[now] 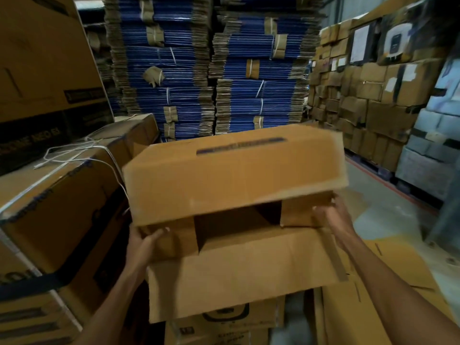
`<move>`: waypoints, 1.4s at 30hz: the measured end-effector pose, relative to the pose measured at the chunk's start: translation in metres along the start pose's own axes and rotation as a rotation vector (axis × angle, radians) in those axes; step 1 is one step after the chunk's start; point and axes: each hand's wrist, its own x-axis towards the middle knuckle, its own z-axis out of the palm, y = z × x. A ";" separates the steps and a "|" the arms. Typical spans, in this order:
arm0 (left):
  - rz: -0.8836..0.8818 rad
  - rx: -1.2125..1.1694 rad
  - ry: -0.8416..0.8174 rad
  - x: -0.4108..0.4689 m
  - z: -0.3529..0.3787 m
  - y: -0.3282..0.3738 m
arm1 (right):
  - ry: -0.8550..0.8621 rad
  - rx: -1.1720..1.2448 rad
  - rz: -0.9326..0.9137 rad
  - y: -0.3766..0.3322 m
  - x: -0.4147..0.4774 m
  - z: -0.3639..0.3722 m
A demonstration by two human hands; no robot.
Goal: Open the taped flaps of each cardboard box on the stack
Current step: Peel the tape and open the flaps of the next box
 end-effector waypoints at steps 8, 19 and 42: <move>0.252 0.616 -0.121 0.049 -0.030 0.122 | 0.086 -0.280 -0.262 -0.122 0.031 -0.011; 0.291 1.023 0.051 0.050 -0.010 0.108 | 0.142 -0.957 -0.715 -0.135 -0.017 0.048; 0.836 1.029 0.051 0.146 0.017 0.187 | 0.180 -0.801 -1.181 -0.076 -0.094 0.117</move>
